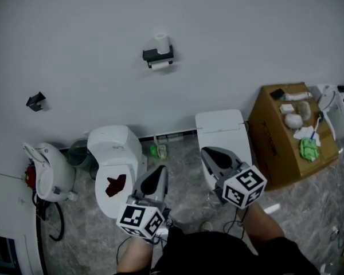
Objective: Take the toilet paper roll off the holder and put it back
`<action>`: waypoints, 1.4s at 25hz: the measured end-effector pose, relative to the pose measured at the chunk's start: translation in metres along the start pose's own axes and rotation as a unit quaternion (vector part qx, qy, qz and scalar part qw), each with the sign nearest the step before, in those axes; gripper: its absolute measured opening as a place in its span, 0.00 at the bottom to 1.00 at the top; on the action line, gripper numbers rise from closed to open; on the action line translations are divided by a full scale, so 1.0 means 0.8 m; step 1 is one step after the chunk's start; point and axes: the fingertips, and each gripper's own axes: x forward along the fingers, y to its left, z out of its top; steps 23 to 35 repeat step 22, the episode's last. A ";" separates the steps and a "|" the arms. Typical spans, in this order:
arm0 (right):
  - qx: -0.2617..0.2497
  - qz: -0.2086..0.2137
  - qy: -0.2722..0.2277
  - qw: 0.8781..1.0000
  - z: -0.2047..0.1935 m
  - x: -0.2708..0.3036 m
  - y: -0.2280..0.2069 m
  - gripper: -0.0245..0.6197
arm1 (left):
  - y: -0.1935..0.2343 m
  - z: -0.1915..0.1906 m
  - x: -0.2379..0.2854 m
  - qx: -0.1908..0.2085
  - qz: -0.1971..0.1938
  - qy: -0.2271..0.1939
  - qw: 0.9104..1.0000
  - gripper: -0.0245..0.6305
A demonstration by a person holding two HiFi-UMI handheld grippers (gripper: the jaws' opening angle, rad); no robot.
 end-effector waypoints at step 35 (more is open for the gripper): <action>-0.017 0.009 -0.009 1.000 0.014 -0.020 0.027 0.03 | -0.016 0.017 -0.022 0.013 -0.004 -0.017 1.000 0.04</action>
